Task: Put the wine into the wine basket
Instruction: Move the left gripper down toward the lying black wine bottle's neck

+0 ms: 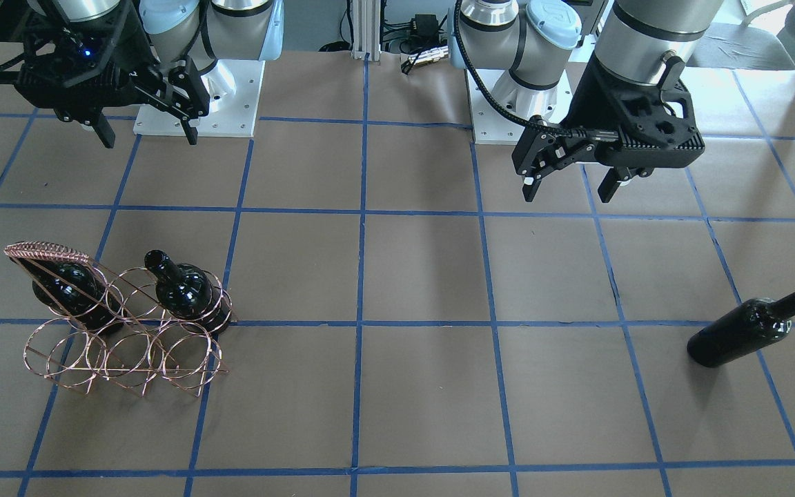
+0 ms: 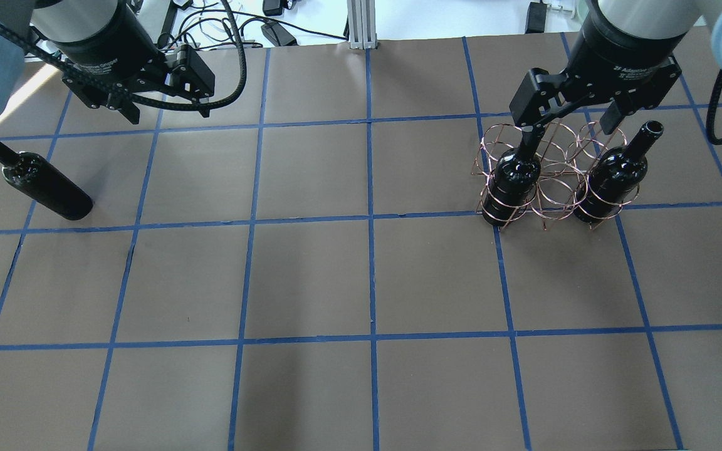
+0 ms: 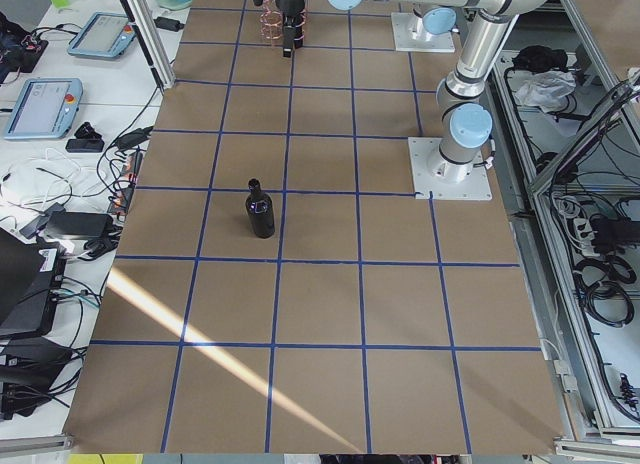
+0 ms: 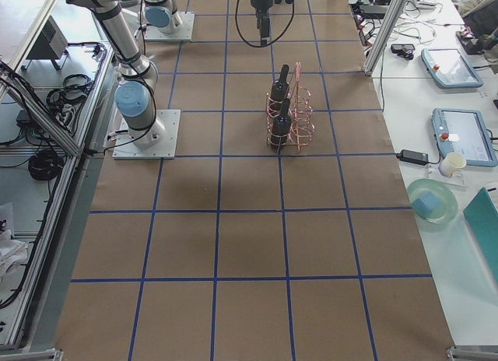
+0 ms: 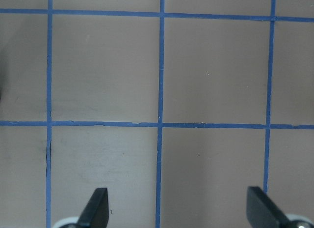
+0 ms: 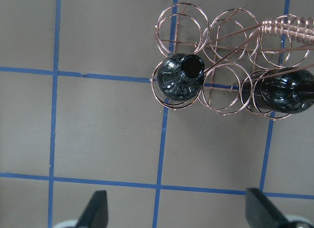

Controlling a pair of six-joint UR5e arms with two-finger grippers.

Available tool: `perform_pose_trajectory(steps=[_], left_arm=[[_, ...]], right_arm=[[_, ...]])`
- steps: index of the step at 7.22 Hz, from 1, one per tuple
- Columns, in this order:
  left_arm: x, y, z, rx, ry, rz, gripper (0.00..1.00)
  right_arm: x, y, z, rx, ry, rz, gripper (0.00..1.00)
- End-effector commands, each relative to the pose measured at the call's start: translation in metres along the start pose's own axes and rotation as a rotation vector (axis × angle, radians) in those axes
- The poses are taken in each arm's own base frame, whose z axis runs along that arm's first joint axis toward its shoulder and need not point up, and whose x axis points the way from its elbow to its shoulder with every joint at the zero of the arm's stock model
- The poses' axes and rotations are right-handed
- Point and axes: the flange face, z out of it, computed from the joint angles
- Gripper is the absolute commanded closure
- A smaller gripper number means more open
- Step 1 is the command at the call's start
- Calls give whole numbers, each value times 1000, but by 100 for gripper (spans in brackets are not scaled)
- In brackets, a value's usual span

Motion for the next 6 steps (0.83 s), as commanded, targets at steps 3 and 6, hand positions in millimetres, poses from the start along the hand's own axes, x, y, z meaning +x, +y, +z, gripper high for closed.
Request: perform_pose_trajectory(steps=[3,6], left_arm=[[-9,0,-7,12,-3,17,0],[-135,-16,-32,26,-155,10,0]], right_arm=[[1,0,0,0,0,1,0],[1,0,0,0,2,1,0]])
